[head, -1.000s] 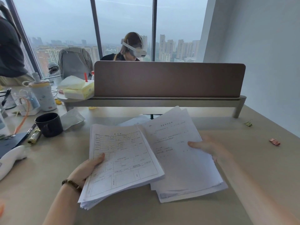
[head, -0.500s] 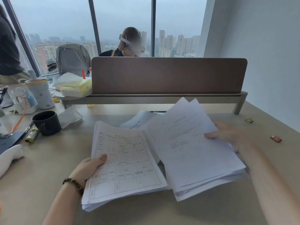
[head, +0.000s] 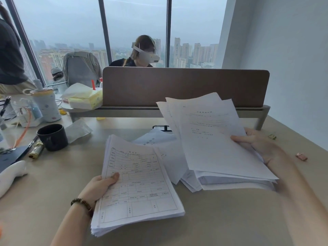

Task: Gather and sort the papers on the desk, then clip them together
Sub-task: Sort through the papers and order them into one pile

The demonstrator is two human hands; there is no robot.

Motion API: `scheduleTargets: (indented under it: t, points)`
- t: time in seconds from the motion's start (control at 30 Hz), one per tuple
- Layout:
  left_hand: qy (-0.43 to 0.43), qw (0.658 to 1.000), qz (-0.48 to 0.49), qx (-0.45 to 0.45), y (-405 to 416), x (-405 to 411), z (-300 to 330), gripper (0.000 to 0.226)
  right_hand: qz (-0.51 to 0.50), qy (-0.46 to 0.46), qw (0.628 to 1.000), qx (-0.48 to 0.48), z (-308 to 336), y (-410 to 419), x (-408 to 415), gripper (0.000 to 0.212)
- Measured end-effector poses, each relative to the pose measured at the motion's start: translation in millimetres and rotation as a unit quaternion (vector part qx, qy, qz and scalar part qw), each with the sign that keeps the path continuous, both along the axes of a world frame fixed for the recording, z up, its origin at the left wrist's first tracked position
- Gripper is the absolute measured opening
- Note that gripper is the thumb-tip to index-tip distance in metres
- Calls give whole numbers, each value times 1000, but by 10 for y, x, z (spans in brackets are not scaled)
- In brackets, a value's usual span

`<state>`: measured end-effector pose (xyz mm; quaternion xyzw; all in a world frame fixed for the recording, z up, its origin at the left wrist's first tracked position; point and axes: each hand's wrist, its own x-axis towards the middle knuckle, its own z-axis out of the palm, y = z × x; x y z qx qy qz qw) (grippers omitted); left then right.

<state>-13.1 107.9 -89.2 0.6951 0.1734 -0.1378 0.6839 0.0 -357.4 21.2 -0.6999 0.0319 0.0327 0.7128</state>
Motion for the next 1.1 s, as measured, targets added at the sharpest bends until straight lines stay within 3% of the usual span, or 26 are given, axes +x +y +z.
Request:
scheduleTargets:
  t: [0.07, 0.2, 0.27, 0.4, 0.5, 0.63, 0.7, 0.8, 0.97, 1.1]
  points:
    - [4, 1000, 0, -2, 5, -7, 11, 32, -22, 14, 999, -29, -94, 168, 122, 21]
    - [12, 1000, 7, 4, 70, -11, 38, 32, -50, 43, 993, -98, -362, 432, 456, 29]
    - [15, 1000, 17, 0, 131, -11, 54, 31, -51, 54, 981, -177, -510, 544, 618, 29]
    - [21, 998, 64, -21, 250, -24, 60, 31, -35, 62, 890, -450, -778, 655, 842, 24]
    - [21, 991, 109, -71, 253, -37, 56, 27, -24, 74, 835, -545, -817, 709, 846, 14]
    - [29, 984, 121, -126, 205, -35, 77, 26, -10, 68, 834, -548, -768, 732, 889, 36]
    - [39, 986, 95, -131, 185, -26, 80, 32, 4, 81, 852, -517, -743, 729, 933, 57]
    - [56, 987, 57, -141, 109, -34, 104, 38, 61, 131, 876, -459, -730, 746, 916, 66]
    - [31, 985, 47, -160, -25, -71, 81, 44, 84, 102, 928, -348, -794, 844, 679, 37]
    - [-43, 990, 60, -121, -166, -106, 86, 28, 61, 53, 969, -232, -917, 803, 525, 33]
